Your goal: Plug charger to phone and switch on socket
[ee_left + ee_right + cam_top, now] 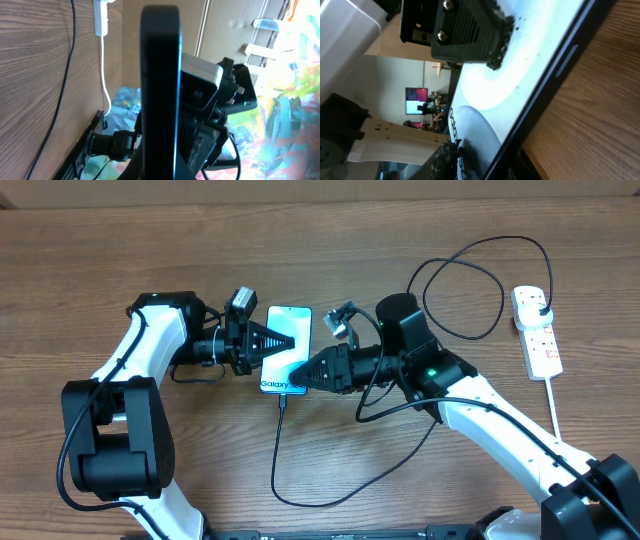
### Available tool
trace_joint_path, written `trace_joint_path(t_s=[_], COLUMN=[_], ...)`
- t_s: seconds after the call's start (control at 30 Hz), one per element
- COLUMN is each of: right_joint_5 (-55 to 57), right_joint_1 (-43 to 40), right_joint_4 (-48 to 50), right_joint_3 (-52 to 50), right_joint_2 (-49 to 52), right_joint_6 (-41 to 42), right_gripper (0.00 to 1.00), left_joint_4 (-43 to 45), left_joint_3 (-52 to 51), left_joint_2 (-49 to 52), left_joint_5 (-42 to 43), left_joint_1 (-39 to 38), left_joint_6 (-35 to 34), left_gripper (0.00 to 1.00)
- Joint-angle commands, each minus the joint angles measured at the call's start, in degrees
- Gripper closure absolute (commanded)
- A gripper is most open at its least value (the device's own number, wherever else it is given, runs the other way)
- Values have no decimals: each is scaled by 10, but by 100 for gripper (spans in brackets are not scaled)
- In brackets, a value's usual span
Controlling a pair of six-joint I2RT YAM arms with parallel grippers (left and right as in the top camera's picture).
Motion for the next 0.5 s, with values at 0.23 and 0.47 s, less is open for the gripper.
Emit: trace_joint_path(t_s=[0.23,0.47], right_joint_5=[45,49], right_joint_1=[12,12], right_joint_4=[29,31], right_joint_3=[7,7], right_joint_2=[2,2], right_joint_6=[-4,-6], right_gripper=[85,96], left_joint_4=[3,29], left_joint_3=[1,1], left_joint_2=[-5,-5], left_joint_5=[15,-1], left_joint_1=[-2,-2], left_joint_6=[47,66], left_gripper=[96,80])
